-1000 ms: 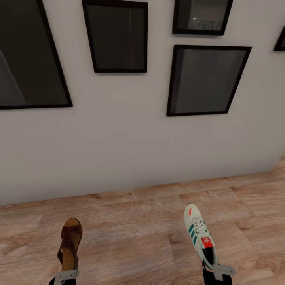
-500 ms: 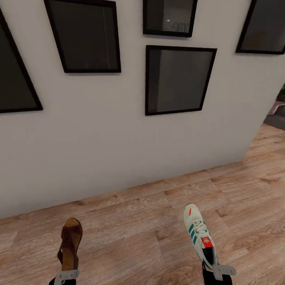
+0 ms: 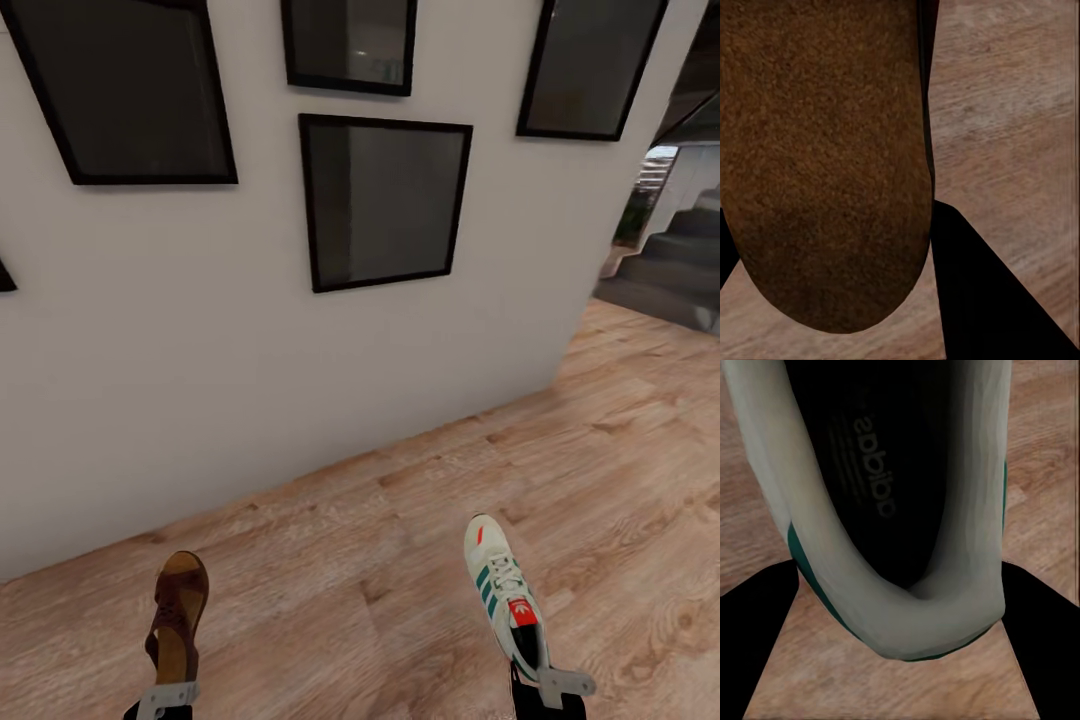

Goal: Pick up the two gym shoes and the two sandals from the corridor floor and place them onto the hallstand (shoe rack) in the corridor, making sure they are on the rack and not on the floor. Arrange them so the two gym shoes are next to each other and the two sandals are next to each other.

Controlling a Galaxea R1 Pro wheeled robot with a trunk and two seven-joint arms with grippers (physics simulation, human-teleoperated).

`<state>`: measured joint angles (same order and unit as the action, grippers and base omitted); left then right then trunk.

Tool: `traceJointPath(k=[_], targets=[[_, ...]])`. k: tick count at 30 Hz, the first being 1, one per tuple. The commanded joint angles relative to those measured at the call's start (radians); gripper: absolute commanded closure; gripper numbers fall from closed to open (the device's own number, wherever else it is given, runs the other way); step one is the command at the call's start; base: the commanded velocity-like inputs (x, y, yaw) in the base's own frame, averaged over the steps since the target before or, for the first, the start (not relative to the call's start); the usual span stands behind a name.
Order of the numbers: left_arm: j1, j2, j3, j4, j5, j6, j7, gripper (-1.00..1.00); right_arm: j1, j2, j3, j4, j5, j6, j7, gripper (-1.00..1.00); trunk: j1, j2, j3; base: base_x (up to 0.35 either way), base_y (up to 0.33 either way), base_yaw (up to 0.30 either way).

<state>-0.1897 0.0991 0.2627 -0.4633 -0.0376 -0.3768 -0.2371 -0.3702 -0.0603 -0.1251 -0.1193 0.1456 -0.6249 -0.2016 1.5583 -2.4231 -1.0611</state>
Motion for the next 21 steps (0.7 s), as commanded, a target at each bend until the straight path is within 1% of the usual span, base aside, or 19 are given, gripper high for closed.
traceJointPath(k=[1,13,21], targets=[[-0.001,-0.001,0.009,0.0,-0.007,-0.002,-0.008,1.0,-0.001,0.0,-0.007,0.001,0.011,-0.003,-0.004,1.0,0.0,0.0,-0.001,0.0,0.0,-0.3],[-0.001,-0.002,0.01,-0.001,-0.008,-0.003,-0.007,1.0,-0.001,0.002,-0.007,0.001,0.011,-0.003,-0.004,1.0,0.0,0.0,-0.001,0.012,0.0,-0.3],[-0.001,-0.002,0.01,-0.002,-0.008,-0.004,-0.007,1.0,-0.001,0.002,-0.007,0.001,0.011,-0.003,-0.004,1.0,0.0,0.0,-0.001,0.249,-0.077,-0.3]])
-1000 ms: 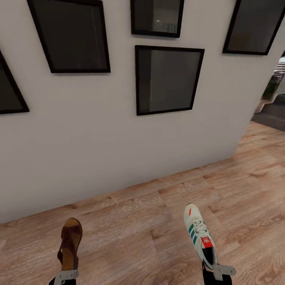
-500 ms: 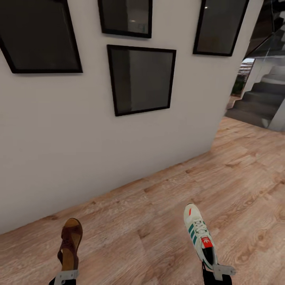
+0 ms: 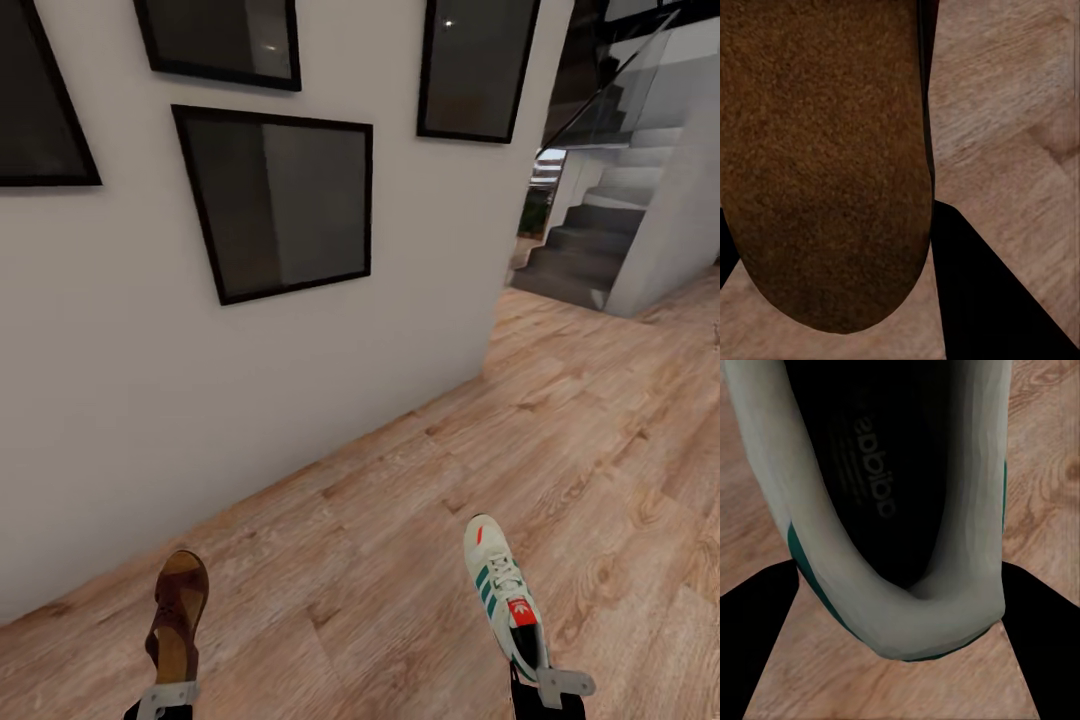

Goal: Pick up the two gym shoes and the two sandals from the corridor floor and place them onto the hallstand (shoe rack) in the corridor, making sure they are on the rack and not on the floor. Arrange them so the two gym shoes are next to each other and the two sandals are next to each other.

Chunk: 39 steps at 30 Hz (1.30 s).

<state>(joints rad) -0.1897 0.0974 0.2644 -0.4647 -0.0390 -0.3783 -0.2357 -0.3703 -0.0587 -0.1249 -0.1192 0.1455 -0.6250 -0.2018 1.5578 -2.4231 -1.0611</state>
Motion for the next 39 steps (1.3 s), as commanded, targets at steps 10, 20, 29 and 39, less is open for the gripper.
traceJointPath(k=[10,20,29,39], targets=[[-0.001,-0.001,0.009,0.0,-0.007,-0.003,-0.008,1.0,-0.001,0.0,-0.007,0.001,0.011,-0.002,-0.004,1.0,0.0,0.0,-0.001,0.256,-0.164,-0.3],[-0.001,-0.001,0.01,0.0,-0.007,-0.003,-0.008,1.0,-0.001,0.002,-0.007,0.001,0.011,-0.002,-0.004,1.0,0.0,0.0,-0.001,0.233,-0.208,-0.3],[-0.001,-0.001,0.01,0.0,-0.007,-0.002,-0.008,1.0,-0.001,0.002,-0.007,0.001,0.011,-0.002,-0.004,1.0,0.0,0.0,-0.001,0.248,-0.202,-0.3],[-0.001,0.0,0.01,0.0,-0.007,-0.002,-0.008,1.0,-0.001,0.002,-0.006,0.001,0.011,-0.002,-0.004,1.0,0.0,0.0,-0.001,0.256,-0.202,-0.3]])
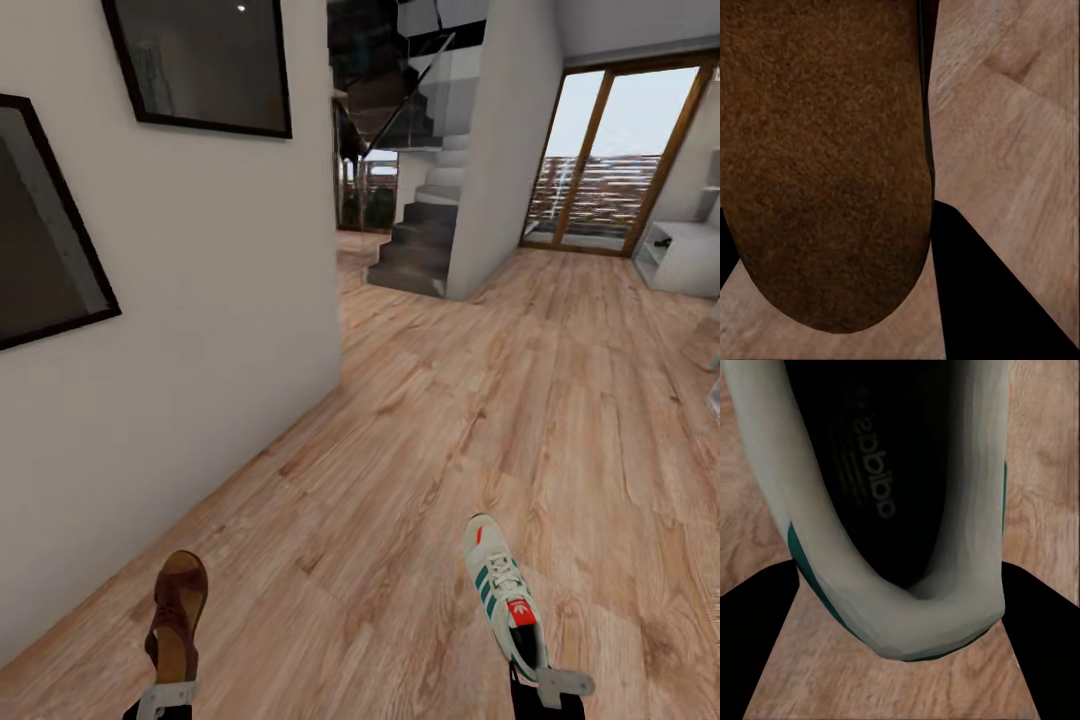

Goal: Pick up the two gym shoes and the two sandals from the corridor floor and place them onto the hallstand (shoe rack) in the corridor, making sure they are on the rack and not on the floor. Arrange them so the two gym shoes are next to each other and the two sandals are next to each other.

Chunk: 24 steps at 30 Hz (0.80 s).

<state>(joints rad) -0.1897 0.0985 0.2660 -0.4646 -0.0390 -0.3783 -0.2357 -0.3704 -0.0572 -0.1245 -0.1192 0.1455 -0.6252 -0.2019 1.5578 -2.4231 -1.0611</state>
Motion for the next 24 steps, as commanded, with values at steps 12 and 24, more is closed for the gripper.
traceJointPath(k=[12,24], targets=[[-0.001,0.0,0.009,0.0,-0.006,-0.003,-0.008,1.0,-0.001,0.0,-0.007,0.001,0.011,-0.002,-0.004,1.0,0.0,0.0,-0.001,0.286,-0.191,-0.3],[-0.001,0.0,0.007,0.0,-0.007,-0.002,-0.008,1.0,-0.001,0.0,-0.007,0.001,0.011,-0.002,-0.004,1.0,0.0,0.0,-0.001,0.318,-0.071,-0.3]])
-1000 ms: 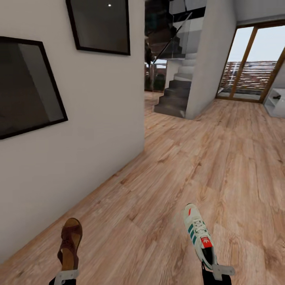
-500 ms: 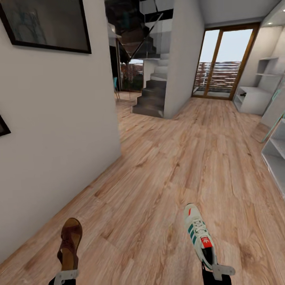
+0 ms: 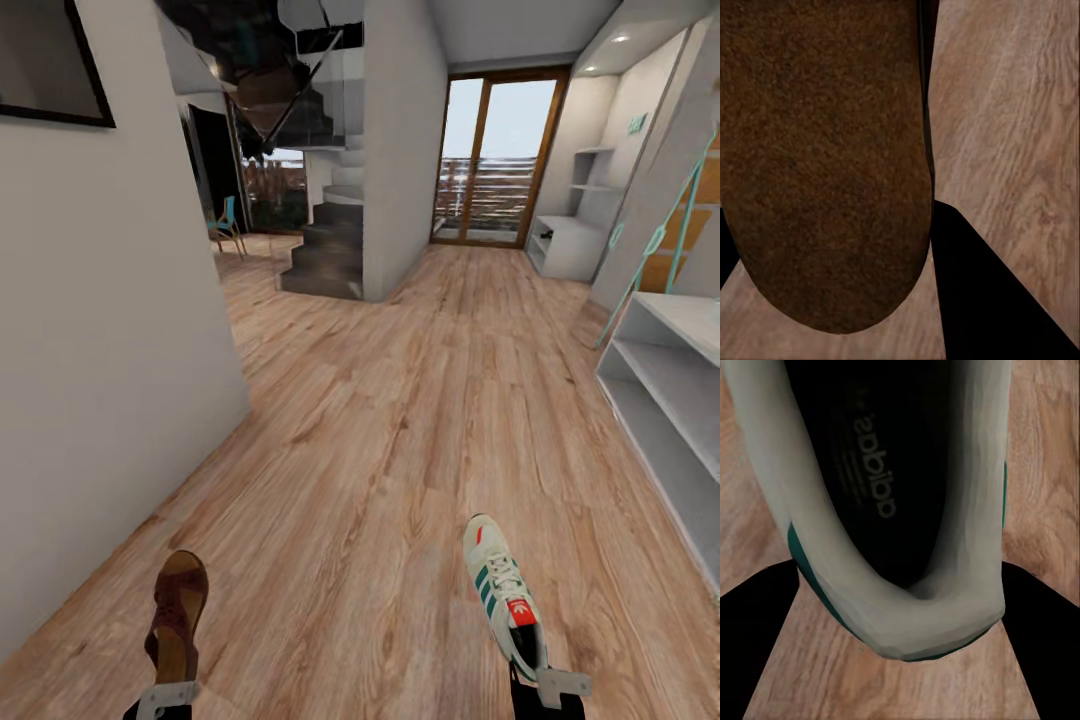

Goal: Pick up the two gym shoes and the two sandals from the corridor floor and place them onto the hallstand (shoe rack) in the corridor, making sure they are on the rack and not on the floor. Arrange them so the two gym shoes are next to each other and the two sandals are next to each other.

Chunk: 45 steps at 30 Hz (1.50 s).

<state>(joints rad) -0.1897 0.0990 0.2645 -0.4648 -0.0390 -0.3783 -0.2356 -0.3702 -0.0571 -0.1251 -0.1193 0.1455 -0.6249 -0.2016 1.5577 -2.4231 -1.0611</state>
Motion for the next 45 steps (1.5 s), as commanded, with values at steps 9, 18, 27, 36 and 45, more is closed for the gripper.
traceJointPath(k=[9,18,27,36,45], targets=[[-0.001,-0.001,0.009,0.0,-0.007,-0.002,-0.008,1.0,-0.001,0.0,-0.006,0.001,0.011,-0.003,-0.004,1.0,0.0,0.0,-0.001,0.329,-0.001,-0.3],[-0.001,-0.001,0.009,0.0,-0.007,-0.002,-0.008,1.0,-0.001,0.0,-0.007,0.001,0.011,-0.003,-0.004,1.0,0.0,0.0,-0.001,0.335,0.0,-0.3],[-0.001,0.0,0.009,0.0,-0.007,-0.002,-0.008,1.0,-0.001,0.002,-0.006,0.001,0.011,-0.003,-0.004,1.0,0.0,0.0,-0.001,0.336,0.0,-0.291],[-0.001,0.0,0.009,0.0,-0.007,-0.002,-0.008,1.0,-0.001,0.001,-0.005,0.001,0.012,-0.003,-0.004,1.0,0.0,0.0,-0.001,0.336,0.0,-0.086],[-0.001,0.001,0.009,0.0,-0.007,-0.002,-0.008,1.0,0.0,-0.006,-0.005,0.003,0.014,-0.003,-0.002,1.0,0.0,0.0,-0.001,0.336,0.0,-0.003]])
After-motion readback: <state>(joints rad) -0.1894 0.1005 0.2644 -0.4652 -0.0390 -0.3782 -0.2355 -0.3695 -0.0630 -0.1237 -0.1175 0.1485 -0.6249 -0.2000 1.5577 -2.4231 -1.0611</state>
